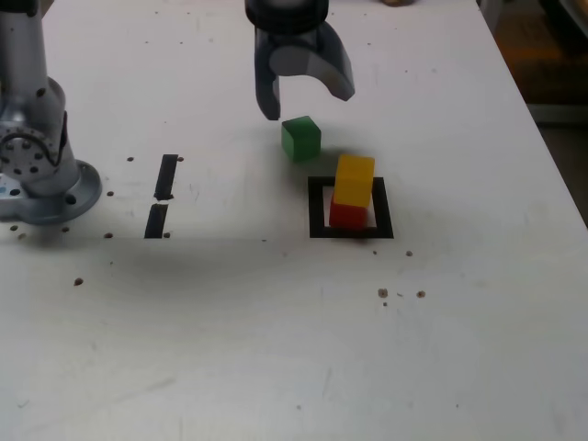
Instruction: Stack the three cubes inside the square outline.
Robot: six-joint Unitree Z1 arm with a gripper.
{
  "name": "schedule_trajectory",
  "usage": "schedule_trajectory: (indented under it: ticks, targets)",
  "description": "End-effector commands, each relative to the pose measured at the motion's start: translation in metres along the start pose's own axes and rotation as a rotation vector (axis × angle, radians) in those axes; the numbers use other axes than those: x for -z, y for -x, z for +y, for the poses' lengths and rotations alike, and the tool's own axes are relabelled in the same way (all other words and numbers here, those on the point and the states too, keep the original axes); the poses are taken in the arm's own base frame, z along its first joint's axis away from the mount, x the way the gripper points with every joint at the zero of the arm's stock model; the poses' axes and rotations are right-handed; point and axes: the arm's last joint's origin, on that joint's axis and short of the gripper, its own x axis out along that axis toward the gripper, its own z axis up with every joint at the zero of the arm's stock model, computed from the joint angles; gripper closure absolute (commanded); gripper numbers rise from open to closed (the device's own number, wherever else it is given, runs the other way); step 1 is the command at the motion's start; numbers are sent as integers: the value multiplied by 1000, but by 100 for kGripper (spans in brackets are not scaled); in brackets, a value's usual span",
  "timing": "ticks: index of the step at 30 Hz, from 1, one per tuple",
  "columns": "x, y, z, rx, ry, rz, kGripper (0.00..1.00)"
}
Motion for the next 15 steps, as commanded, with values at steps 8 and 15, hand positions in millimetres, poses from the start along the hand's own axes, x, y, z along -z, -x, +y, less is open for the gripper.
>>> schedule_trajectory:
  ticks: [8,15]
  targets:
    - [-7,-26,10,50,31,83,8]
    - [-17,-49,21,80,45,128,8]
